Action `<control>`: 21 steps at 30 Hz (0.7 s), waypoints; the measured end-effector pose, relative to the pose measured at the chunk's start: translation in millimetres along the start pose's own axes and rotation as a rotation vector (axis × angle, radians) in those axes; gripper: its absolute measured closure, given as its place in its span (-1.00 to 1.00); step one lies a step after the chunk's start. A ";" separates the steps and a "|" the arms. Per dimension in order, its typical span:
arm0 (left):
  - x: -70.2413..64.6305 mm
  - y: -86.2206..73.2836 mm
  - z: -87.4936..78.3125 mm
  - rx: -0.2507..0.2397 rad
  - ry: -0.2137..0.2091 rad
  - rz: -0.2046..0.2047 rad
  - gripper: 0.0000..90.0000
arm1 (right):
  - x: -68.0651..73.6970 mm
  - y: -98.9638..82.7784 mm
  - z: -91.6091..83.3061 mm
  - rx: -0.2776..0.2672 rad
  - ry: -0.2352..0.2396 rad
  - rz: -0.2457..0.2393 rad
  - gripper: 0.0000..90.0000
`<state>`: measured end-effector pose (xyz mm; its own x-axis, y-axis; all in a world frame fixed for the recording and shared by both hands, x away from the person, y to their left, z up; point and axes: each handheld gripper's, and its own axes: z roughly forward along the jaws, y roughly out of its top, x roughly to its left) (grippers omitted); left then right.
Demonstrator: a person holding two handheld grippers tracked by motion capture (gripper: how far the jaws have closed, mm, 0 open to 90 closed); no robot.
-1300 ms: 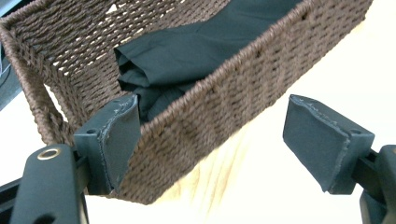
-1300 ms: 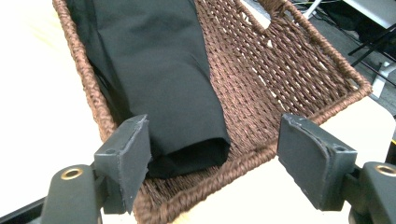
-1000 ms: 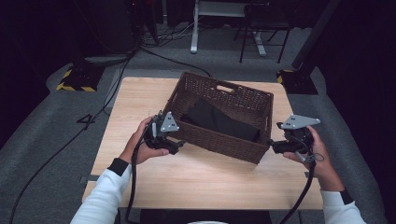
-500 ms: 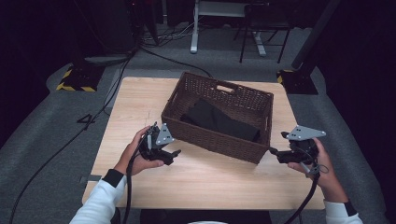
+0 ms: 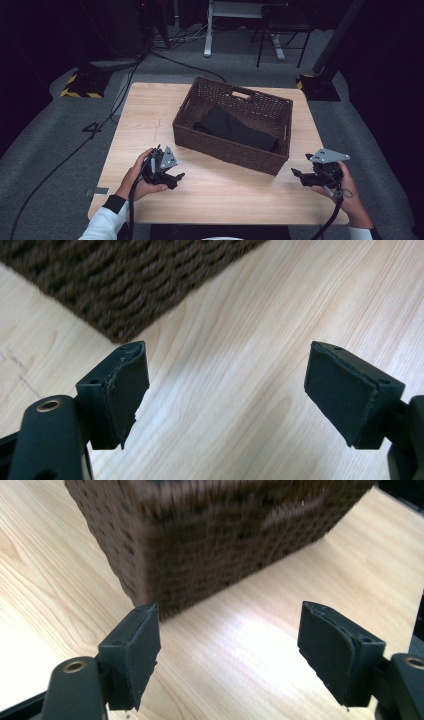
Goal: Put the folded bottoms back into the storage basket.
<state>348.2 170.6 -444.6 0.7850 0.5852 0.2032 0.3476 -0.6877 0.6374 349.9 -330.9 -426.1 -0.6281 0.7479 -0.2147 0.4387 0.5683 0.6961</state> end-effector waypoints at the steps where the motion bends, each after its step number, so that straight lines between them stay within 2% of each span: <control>1: 0.2 -3.5 -0.1 0.000 0.005 -0.003 -0.59 | -0.2 -2.8 1.5 0.006 -0.006 0.000 -0.43; 6: 1.9 -17.4 -0.5 0.008 0.018 -0.038 -0.59 | -2.7 -22.6 10.8 0.038 -0.019 0.018 -0.43; 9: 2.4 -25.4 -1.3 0.018 0.032 -0.044 -0.59 | -5.9 -32.8 14.8 0.051 -0.020 0.038 -0.43; 21: 11.1 -60.5 -4.4 -0.013 0.005 -0.184 -0.59 | -22.2 -74.2 19.2 0.031 -0.006 0.188 -0.48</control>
<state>333.5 220.6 -477.7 0.7063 0.7027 0.0861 0.4785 -0.5634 0.6735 343.6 -383.2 -486.1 -0.5291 0.8441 -0.0867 0.5676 0.4281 0.7033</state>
